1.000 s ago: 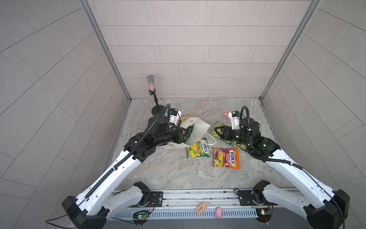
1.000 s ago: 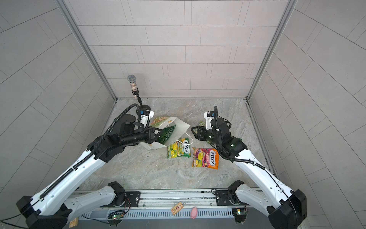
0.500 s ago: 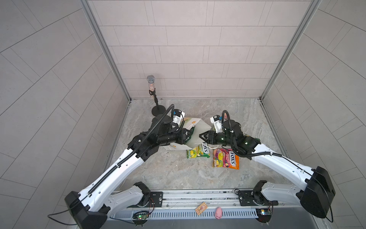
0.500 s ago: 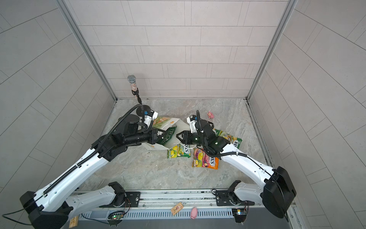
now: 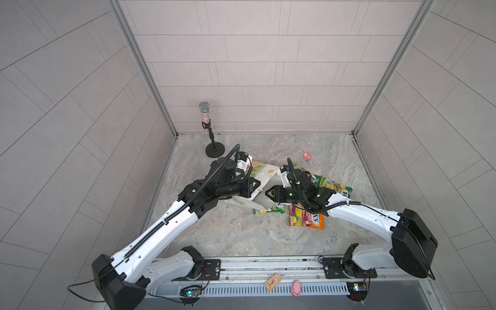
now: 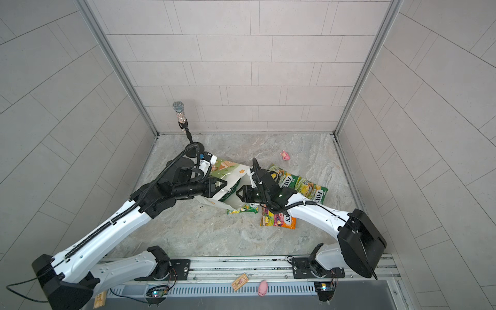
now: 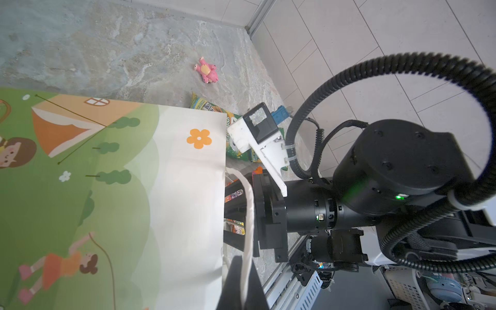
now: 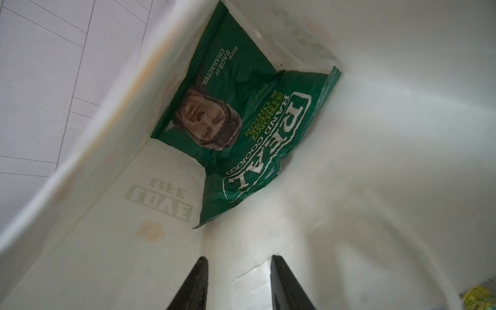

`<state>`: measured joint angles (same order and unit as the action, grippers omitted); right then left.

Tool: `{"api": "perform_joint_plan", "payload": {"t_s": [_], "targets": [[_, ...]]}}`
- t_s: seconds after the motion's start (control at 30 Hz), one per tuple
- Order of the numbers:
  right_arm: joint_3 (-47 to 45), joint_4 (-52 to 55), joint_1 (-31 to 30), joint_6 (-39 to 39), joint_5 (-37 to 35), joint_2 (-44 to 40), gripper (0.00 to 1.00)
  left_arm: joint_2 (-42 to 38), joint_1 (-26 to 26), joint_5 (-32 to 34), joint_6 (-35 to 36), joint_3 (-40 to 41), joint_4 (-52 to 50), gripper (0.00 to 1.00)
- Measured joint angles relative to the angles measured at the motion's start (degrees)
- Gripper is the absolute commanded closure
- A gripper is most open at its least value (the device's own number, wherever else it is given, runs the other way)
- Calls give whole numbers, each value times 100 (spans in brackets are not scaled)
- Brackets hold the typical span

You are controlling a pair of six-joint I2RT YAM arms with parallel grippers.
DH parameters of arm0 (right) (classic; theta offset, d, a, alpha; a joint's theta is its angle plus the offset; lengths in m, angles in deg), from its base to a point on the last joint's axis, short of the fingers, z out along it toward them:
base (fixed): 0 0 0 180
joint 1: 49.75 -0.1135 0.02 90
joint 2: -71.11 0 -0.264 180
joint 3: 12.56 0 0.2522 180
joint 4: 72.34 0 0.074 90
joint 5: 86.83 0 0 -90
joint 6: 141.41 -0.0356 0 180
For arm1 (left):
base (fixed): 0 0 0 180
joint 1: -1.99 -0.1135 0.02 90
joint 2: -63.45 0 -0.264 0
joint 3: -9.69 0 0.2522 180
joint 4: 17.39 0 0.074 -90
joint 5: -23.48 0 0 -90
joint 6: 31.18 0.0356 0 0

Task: Take the snacks out of the paper bag
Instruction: Pick up the snack from the paper bag.

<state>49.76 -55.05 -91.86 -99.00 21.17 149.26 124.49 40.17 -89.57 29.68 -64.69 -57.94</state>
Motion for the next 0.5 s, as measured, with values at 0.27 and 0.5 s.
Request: {"api": "perform_joint_plan", "payload": {"t_s": [0.27,0.5], "targets": [[61,439,-24,68,-439,129,67,4,26,11,0,114,4,100],[317,1211,-26,304,-1117,-131,66,20,26,39,2,118,28,100]]}}
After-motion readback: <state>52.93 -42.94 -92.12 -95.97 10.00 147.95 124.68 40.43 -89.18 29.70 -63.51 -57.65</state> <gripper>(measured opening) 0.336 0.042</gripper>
